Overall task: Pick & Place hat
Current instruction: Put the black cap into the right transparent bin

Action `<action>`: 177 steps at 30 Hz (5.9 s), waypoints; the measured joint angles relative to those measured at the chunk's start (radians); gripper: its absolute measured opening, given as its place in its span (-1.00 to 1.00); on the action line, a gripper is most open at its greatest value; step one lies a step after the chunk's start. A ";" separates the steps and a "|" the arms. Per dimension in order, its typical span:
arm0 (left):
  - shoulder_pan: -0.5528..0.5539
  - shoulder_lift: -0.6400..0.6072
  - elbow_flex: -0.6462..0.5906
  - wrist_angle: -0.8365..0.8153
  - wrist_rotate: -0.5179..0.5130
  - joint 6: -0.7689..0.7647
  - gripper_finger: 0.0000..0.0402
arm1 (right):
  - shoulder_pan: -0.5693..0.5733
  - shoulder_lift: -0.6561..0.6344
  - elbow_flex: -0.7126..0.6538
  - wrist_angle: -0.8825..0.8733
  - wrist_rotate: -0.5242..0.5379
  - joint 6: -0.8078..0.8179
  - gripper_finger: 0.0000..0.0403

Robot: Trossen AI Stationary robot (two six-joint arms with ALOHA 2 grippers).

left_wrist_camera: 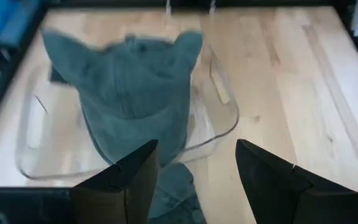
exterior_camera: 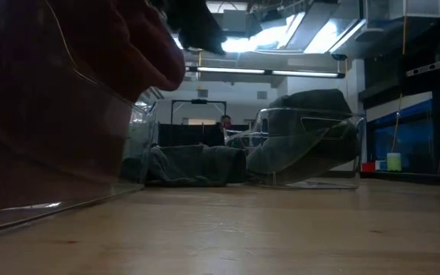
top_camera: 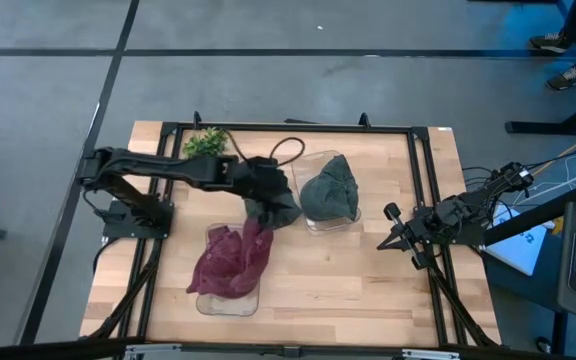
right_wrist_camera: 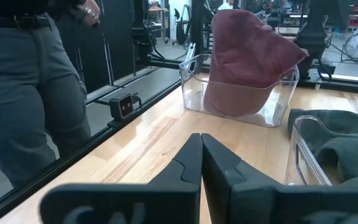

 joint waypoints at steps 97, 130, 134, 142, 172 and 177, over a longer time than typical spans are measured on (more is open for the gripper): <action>0.312 -0.064 -0.042 -0.281 -0.084 -0.257 -0.98 | 0.000 0.000 0.000 0.000 0.000 0.000 -0.96; 0.124 -0.184 -0.046 0.292 -0.266 -1.325 -0.98 | 0.000 0.000 0.000 0.000 0.000 0.000 -0.96; 0.054 -0.128 -0.075 0.427 -0.316 -1.401 -0.98 | 0.000 0.000 0.000 0.000 0.000 0.000 -0.96; -0.049 -0.021 -0.126 0.520 -0.450 -1.492 -0.98 | 0.000 0.000 0.000 0.000 0.000 0.000 -0.96; -0.082 0.215 -0.127 0.449 -0.448 -1.658 -0.98 | 0.000 0.000 0.000 0.000 0.000 0.000 -0.96; -0.074 0.215 -0.127 0.419 -0.442 -1.650 -0.98 | 0.000 0.000 0.000 0.000 0.000 0.000 -0.96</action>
